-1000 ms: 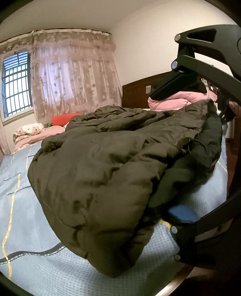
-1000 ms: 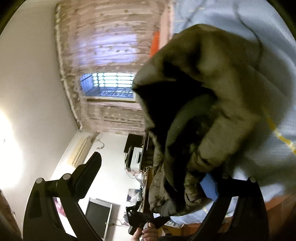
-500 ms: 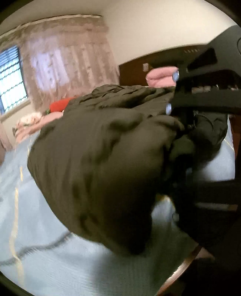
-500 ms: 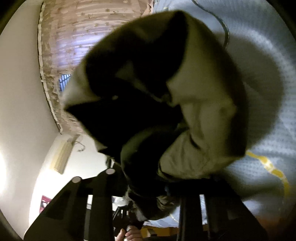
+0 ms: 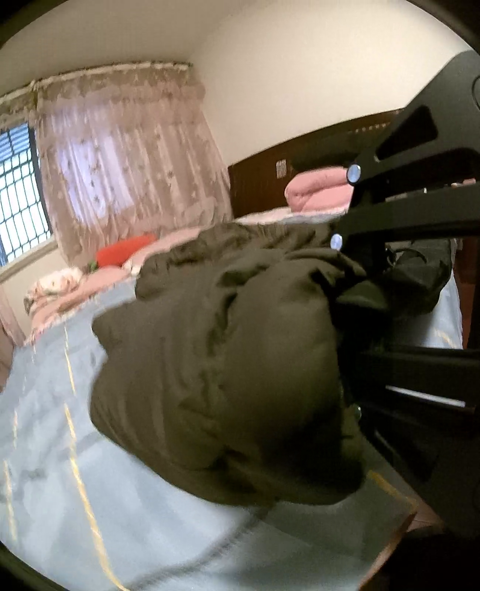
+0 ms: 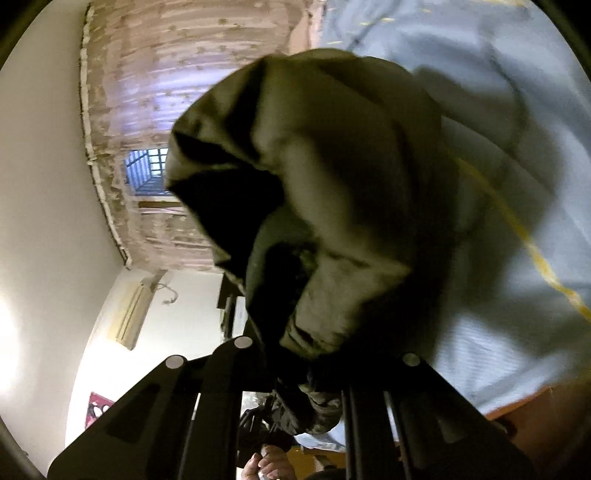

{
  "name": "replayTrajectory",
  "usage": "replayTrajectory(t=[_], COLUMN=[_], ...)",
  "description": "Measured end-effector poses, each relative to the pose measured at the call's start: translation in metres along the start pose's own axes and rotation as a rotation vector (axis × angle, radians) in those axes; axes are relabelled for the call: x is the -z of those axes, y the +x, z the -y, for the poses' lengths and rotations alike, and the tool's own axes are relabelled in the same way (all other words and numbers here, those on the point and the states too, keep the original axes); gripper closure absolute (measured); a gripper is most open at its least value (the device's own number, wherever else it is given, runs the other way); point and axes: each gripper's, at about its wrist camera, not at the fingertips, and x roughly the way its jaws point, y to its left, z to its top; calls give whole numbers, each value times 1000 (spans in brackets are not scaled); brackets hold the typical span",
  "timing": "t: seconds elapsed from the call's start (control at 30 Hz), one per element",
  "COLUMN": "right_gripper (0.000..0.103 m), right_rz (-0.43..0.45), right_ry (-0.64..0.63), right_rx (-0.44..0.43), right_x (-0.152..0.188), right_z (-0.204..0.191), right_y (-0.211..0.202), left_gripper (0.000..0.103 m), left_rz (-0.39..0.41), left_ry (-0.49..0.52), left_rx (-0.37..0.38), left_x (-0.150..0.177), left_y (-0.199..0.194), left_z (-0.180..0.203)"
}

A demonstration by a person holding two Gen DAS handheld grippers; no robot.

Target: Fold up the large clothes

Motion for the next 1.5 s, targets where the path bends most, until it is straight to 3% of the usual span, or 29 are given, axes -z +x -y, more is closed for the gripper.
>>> replayTrajectory(t=[0.3,0.53,0.73,0.87,1.07,1.17,1.2,1.23,1.27,1.3,1.33,1.43,1.5], right_gripper=[92,92,92,92,94,85,76,52,37,7,1,1,1], right_rz=[-24,-24,-12,-4,-22,-44,-49,-53,-49,-40,-25,-11,46], right_ry=[-44,-88,-102,-96,-87,-63,-64,-72,-95,-121,-165,-346,-540], right_rx=[-19,-20,61,164,271,283,284,272,257,260,281,381,423], right_x=[-48,-121,-200,-229,-250,-255,-256,-256,-253,-250,-247,-235,-213], right_z=[-64,-104,-91,-63,-27,-21,-24,-30,-40,-53,-69,-121,-163], right_y=[42,112,201,241,265,274,276,278,276,273,272,277,274], left_gripper=[90,89,89,87,85,84,80,66,51,9,2,2,2], left_rz=[-33,-48,-70,-98,-148,-179,-186,-190,-191,-192,-181,-148,-65], left_ry=[34,86,51,38,28,5,-11,-24,-55,-64,-52,-11,52], left_rx=[47,-7,-84,-173,-246,-249,-233,-213,-155,-99,-64,-177,-206], left_x=[-64,-147,-205,-232,-252,-259,-261,-262,-265,-265,-265,-270,-266], left_y=[33,111,198,260,315,327,327,326,322,318,310,289,267], left_z=[58,90,77,61,42,34,33,32,34,39,50,81,108])
